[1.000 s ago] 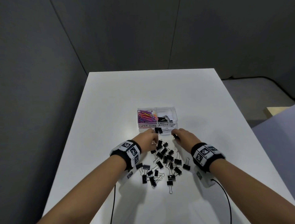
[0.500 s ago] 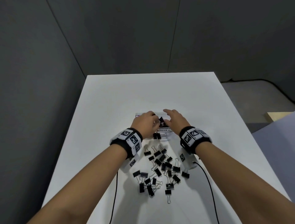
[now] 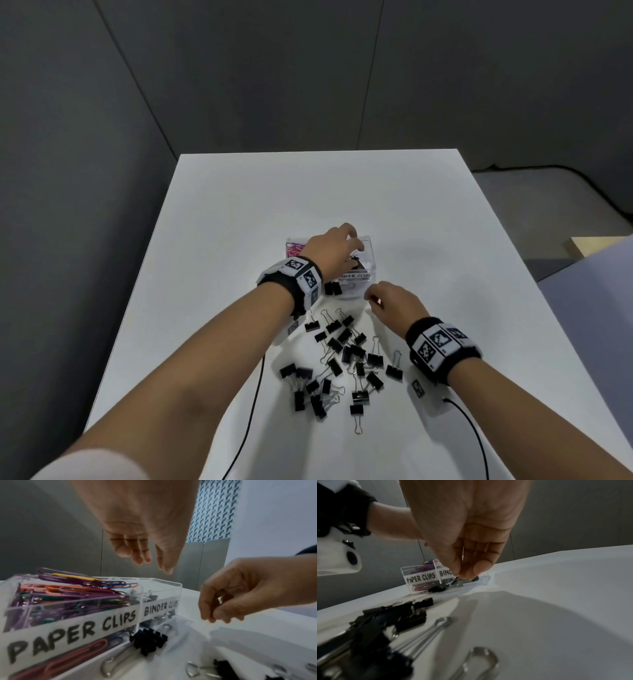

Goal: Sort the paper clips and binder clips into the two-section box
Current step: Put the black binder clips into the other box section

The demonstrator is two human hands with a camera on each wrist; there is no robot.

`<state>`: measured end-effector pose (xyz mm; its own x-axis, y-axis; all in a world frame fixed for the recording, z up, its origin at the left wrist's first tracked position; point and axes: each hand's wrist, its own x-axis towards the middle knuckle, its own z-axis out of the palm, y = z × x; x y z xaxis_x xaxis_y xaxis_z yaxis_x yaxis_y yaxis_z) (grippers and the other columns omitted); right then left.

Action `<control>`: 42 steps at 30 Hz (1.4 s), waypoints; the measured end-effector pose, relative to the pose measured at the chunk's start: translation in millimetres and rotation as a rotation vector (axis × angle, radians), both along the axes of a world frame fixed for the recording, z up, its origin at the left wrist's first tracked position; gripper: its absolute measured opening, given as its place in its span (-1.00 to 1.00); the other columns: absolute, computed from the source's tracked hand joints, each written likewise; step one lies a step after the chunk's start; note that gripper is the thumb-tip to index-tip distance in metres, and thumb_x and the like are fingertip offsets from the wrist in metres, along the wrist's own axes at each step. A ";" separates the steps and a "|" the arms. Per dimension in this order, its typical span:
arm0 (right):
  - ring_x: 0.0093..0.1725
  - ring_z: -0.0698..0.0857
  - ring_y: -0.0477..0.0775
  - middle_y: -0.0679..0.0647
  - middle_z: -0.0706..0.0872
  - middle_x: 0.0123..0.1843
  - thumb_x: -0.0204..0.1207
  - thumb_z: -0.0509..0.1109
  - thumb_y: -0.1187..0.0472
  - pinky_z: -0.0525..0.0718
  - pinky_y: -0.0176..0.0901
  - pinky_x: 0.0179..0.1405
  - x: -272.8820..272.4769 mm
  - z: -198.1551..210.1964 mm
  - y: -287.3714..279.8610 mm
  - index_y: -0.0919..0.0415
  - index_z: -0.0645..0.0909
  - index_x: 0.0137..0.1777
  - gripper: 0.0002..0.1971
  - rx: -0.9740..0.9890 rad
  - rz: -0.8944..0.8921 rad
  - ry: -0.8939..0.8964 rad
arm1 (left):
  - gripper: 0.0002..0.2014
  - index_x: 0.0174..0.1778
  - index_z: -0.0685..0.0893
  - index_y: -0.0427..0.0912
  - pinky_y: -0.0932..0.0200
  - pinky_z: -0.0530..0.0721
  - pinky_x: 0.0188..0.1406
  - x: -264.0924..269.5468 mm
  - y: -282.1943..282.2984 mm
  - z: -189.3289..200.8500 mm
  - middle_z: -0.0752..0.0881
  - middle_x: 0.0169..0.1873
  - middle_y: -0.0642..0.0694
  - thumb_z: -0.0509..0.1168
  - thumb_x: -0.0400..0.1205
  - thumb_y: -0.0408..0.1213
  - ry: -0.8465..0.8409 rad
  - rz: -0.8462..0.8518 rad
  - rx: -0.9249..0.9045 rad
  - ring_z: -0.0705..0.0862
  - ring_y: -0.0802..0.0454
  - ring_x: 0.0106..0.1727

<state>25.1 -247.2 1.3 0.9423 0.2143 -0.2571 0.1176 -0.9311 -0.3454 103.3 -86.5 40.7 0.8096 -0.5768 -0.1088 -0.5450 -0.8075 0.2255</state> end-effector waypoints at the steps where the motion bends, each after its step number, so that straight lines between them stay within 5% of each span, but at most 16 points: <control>1: 0.14 0.65 0.10 0.08 0.67 0.22 0.64 0.17 0.24 0.58 -0.13 0.06 -1.3 -2.9 1.2 0.17 0.60 0.23 -0.75 0.009 0.023 0.011 | -0.71 0.29 0.59 -0.11 0.08 0.54 -0.08 -5.5 0.6 0.1 0.52 0.34 -0.10 0.14 0.69 -0.17 -0.032 -0.032 -0.021 0.55 -0.09 0.27; 4: 0.31 0.56 0.09 0.06 0.57 0.38 0.63 0.21 0.19 0.57 -0.08 0.20 -5.0 -11.6 7.8 0.12 0.52 0.37 -0.67 0.021 0.133 0.014 | -0.71 0.22 0.63 -0.17 0.03 0.58 -0.08 -24.6 6.9 -9.3 0.63 0.15 -0.13 0.07 0.71 -0.23 -0.046 -0.130 0.050 0.59 -0.10 0.20; 8: 0.41 0.45 0.11 0.00 0.45 0.51 0.62 0.22 0.12 0.48 -0.08 0.37 -10.7 -20.2 16.0 0.03 0.37 0.51 -0.55 -0.073 0.313 -0.025 | -0.61 0.46 0.45 -0.14 0.01 0.59 0.18 -45.5 26.4 -33.9 0.48 0.43 -0.13 0.09 0.68 -0.35 0.014 -0.172 0.150 0.45 -0.10 0.41; 12: 0.31 0.51 0.15 0.04 0.55 0.41 0.63 0.20 0.10 0.48 -0.07 0.28 -15.4 -23.9 18.1 0.06 0.47 0.43 -0.63 -0.119 0.378 -0.068 | -0.52 0.55 0.31 -0.13 -0.06 0.47 0.35 -58.2 35.2 -50.2 0.34 0.54 -0.13 0.10 0.67 -0.34 0.045 -0.124 0.160 0.39 -0.15 0.48; 16: 0.26 0.51 0.16 0.11 0.60 0.26 0.64 0.17 0.21 0.57 -0.01 0.10 -15.7 -21.8 20.3 0.18 0.56 0.25 -0.74 -0.118 0.270 -0.015 | -0.52 0.57 0.29 -0.11 -0.02 0.50 0.30 -63.7 38.2 -59.5 0.35 0.51 -0.15 0.08 0.69 -0.35 0.074 -0.044 0.140 0.38 -0.15 0.46; 23: 0.29 0.54 0.20 0.18 0.56 0.31 0.59 0.26 0.26 0.52 -0.04 0.26 -12.0 -19.8 25.7 0.22 0.44 0.35 -0.66 -0.001 0.042 0.128 | -0.71 0.34 0.50 -0.15 -0.04 0.61 0.26 -70.9 41.5 -63.1 0.37 0.48 -0.14 0.14 0.69 -0.28 0.162 0.102 0.060 0.34 -0.14 0.49; 26: 0.21 0.60 0.20 0.20 0.58 0.26 0.59 0.28 0.24 0.53 -0.07 0.19 -8.4 -15.5 24.8 0.26 0.53 0.24 -0.75 -0.015 0.043 0.186 | -0.75 0.27 0.51 -0.18 -0.03 0.60 0.23 -68.9 39.6 -63.0 0.48 0.36 -0.13 0.17 0.68 -0.34 0.184 0.116 0.043 0.41 -0.16 0.40; 31: 0.12 0.63 0.22 0.22 0.60 0.18 0.61 0.22 0.29 0.54 -0.08 0.06 -11.8 -10.4 25.8 0.30 0.56 0.09 -0.85 0.014 0.024 0.225 | -0.54 0.47 0.40 -0.12 -0.03 0.54 0.38 -64.1 37.3 -58.1 0.41 0.44 -0.20 0.26 0.63 -0.36 0.355 0.199 -0.017 0.48 -0.20 0.40; 35: -0.29 0.60 0.08 0.23 0.68 -0.07 0.57 0.10 0.39 0.48 -0.13 -0.26 -12.7 -7.8 20.8 0.17 0.36 -0.12 -0.88 0.103 -0.075 0.208 | -0.65 0.29 0.53 -0.17 0.05 0.64 0.28 -60.1 42.1 -54.9 0.43 0.34 -0.23 0.34 0.57 -0.35 0.447 0.254 -0.047 0.61 -0.19 0.24; 38: -0.26 0.54 0.11 0.22 0.69 -0.11 0.56 0.09 0.39 0.45 -0.13 -0.27 -12.6 -6.7 17.6 0.18 0.34 -0.10 -0.90 0.118 -0.113 0.209 | -0.72 0.17 0.51 -0.19 0.05 0.67 0.14 -60.7 46.0 -52.4 0.48 0.25 -0.19 0.34 0.55 -0.36 0.441 0.251 -0.075 0.64 -0.17 0.12; 40: -0.28 0.50 0.05 0.05 0.58 -0.22 0.59 0.14 0.28 0.39 -0.19 -0.37 -15.1 -5.0 18.4 0.18 0.37 -0.03 -0.98 0.113 -0.113 0.245 | -0.83 -0.03 0.46 -0.14 0.15 0.59 -0.06 -60.8 47.8 -50.3 0.53 0.08 -0.15 0.31 0.56 -0.38 0.417 0.252 -0.094 0.59 -0.08 -0.03; 42: -0.29 0.48 -0.03 -0.07 0.50 -0.21 0.59 0.24 0.12 0.42 -0.22 -0.34 -19.2 -5.2 21.4 0.21 0.40 0.12 -0.79 0.085 -0.067 0.281 | -0.85 -0.14 0.39 -0.13 0.26 0.45 -0.28 -60.6 49.2 -48.5 0.54 -0.14 -0.07 0.25 0.59 -0.41 0.403 0.263 -0.107 0.51 -0.03 -0.13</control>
<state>6.0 -225.8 -3.9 0.8493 0.1866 -0.4939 -0.0541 -0.8998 -0.4330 42.6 -37.3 -7.8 0.8349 -0.3841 -0.3942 -0.1786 -0.8666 0.4660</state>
